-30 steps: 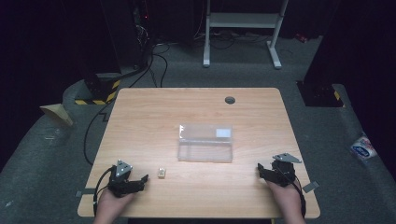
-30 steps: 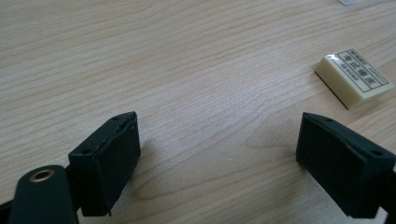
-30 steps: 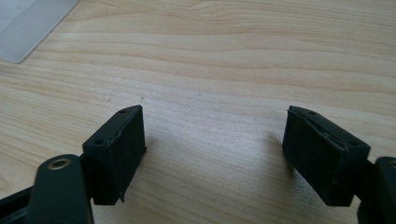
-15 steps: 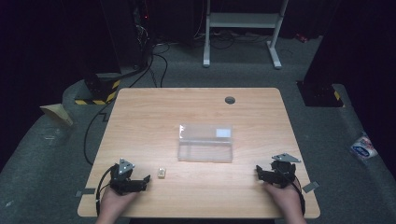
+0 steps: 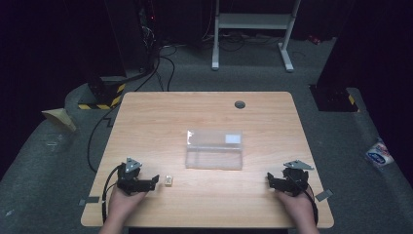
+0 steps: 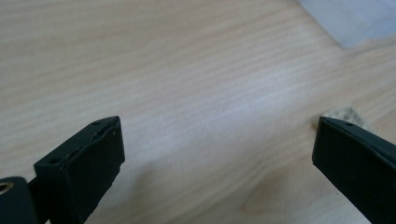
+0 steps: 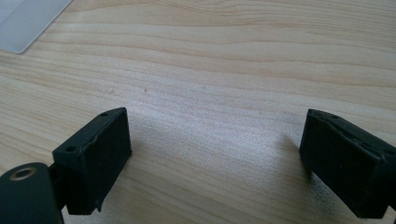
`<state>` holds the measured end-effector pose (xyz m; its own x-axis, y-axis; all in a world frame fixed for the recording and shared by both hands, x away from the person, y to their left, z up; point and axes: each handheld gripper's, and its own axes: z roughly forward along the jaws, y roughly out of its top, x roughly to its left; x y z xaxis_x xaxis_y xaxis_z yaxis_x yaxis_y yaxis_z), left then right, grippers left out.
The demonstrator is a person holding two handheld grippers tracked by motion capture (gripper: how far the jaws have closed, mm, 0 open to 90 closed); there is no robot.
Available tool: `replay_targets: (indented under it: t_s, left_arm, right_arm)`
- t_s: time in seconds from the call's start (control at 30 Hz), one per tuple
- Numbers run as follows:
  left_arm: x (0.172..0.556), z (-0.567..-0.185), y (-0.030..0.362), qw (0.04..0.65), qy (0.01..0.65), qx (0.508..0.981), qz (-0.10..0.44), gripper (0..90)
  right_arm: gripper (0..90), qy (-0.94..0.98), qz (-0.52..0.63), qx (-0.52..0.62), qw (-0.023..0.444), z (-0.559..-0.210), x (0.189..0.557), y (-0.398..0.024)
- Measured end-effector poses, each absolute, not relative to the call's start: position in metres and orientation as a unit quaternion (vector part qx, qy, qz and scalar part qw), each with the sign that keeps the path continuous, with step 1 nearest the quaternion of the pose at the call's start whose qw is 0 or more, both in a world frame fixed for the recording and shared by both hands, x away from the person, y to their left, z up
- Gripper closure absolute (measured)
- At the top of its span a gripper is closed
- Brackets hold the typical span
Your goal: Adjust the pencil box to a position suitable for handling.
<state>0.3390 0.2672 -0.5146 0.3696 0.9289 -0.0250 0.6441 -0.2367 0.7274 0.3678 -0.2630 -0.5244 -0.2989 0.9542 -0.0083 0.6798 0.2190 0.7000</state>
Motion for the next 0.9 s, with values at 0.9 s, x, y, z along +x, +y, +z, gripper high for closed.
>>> replay_targets:
  t_s: [0.9]
  left_arm:
    - [0.326, -0.509, 0.224, 0.369, 0.456, 0.786, 0.195, 6.2]
  right_arm:
    - [12.8, 0.739, 0.302, 0.553, 0.237, -0.524, 0.367, -0.264]
